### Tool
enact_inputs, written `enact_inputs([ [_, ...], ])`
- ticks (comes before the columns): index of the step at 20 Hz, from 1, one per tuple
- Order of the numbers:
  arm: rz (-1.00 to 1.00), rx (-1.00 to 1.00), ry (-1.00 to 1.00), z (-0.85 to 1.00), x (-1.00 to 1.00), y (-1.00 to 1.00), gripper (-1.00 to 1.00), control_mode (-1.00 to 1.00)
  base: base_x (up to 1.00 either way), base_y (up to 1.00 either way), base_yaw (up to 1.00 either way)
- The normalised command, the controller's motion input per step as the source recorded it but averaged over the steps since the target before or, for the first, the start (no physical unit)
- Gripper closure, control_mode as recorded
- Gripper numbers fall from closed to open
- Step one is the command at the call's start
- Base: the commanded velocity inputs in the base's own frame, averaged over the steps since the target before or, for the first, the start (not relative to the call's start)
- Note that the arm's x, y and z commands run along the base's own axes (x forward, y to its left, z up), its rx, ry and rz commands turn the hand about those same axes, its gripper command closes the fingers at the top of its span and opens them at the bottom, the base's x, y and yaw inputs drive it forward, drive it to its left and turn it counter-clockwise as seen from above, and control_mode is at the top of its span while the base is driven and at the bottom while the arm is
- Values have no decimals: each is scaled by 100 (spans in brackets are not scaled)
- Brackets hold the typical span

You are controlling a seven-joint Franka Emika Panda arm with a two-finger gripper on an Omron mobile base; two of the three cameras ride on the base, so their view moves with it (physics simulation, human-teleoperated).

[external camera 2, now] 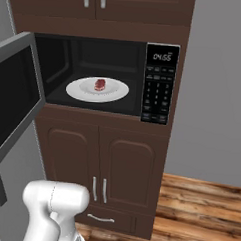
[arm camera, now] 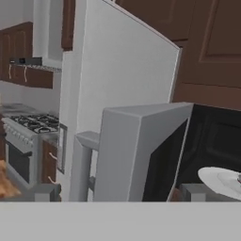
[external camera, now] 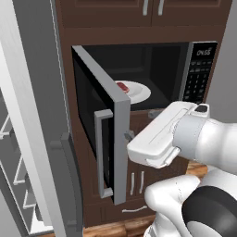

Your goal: Transport the steak from the fridge to the microwave and turn on the microwave.

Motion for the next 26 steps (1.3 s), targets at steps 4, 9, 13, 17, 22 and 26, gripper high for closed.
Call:
enact_inputs([
  [4, -3, 11, -10, -39, 14, 11, -100, -100, 0, 0, 0],
  [9, -4, 10, -9, -41, 15, 3, -100, -100, 0, 0, 0],
  [13, -5, 11, -9, -40, 15, 0, -100, -100, 0, 0, 0],
  [17, -5, 10, -9, -40, 18, 1, -100, -100, 0, 0, 0],
  [22, -3, 10, -7, -37, 16, 8, -100, -100, 0, 0, 0],
  [26, -4, 8, -6, -40, 24, 9, -100, -100, 0, 0, 0],
])
